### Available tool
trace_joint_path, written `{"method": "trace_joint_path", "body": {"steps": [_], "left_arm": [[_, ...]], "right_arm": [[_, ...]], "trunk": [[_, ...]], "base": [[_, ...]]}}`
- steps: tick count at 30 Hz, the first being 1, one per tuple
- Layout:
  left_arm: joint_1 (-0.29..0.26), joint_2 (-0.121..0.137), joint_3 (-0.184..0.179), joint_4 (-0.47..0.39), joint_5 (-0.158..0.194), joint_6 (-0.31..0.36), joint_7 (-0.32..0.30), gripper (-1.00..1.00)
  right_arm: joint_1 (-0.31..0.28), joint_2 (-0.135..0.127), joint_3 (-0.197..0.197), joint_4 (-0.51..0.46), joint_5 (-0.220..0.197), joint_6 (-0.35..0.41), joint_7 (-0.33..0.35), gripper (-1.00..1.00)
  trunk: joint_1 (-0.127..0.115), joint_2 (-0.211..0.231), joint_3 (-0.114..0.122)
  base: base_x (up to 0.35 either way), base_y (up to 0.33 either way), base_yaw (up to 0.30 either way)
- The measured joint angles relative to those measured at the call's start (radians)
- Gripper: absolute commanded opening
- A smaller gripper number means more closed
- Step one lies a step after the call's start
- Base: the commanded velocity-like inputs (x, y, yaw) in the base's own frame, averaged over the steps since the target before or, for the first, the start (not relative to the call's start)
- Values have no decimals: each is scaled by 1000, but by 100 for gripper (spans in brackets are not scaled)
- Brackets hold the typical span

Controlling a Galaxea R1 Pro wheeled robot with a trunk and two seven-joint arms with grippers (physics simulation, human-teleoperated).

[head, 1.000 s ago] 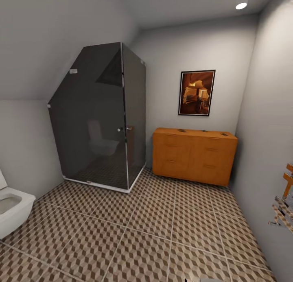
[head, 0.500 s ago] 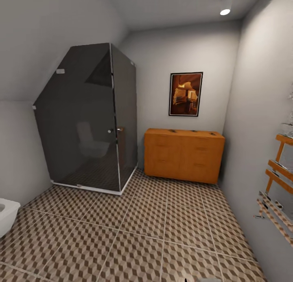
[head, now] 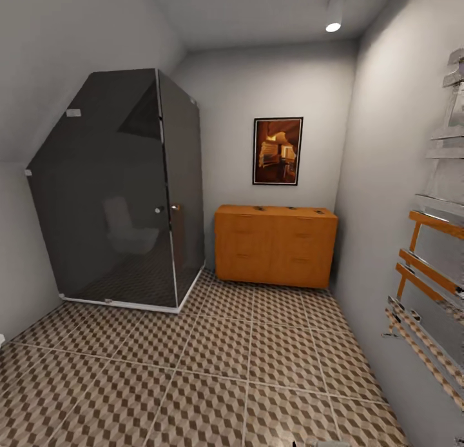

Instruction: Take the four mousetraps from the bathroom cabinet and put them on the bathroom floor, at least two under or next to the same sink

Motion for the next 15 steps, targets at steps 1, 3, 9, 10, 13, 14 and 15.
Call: {"method": "trace_joint_path", "body": {"steps": [1, 3, 9, 10, 13, 14, 15], "left_arm": [[0, 0, 0, 0, 0, 0, 0, 100], [0, 0, 0, 0, 0, 0, 0, 100], [0, 0, 0, 0, 0, 0, 0, 100], [0, 0, 0, 0, 0, 0, 0, 100], [0, 0, 0, 0, 0, 0, 0, 100], [0, 0, 0, 0, 0, 0, 0, 100], [0, 0, 0, 0, 0, 0, 0, 100]], "right_arm": [[1, 0, 0, 0, 0, 0, 0, 100], [0, 0, 0, 0, 0, 0, 0, 100], [0, 0, 0, 0, 0, 0, 0, 100], [0, 0, 0, 0, 0, 0, 0, 100], [0, 0, 0, 0, 0, 0, 0, 100], [0, 0, 0, 0, 0, 0, 0, 100], [0, 0, 0, 0, 0, 0, -1, 100]], "trunk": [[0, 0, 0], [0, 0, 1], [0, 0, 4], [0, 0, 5], [0, 0, 6], [0, 0, 7], [0, 0, 7]], "base": [[0, 0, -161], [0, 0, -161], [0, 0, -161], [0, 0, -161], [0, 0, -160], [0, 0, -159], [0, 0, -152]]}}
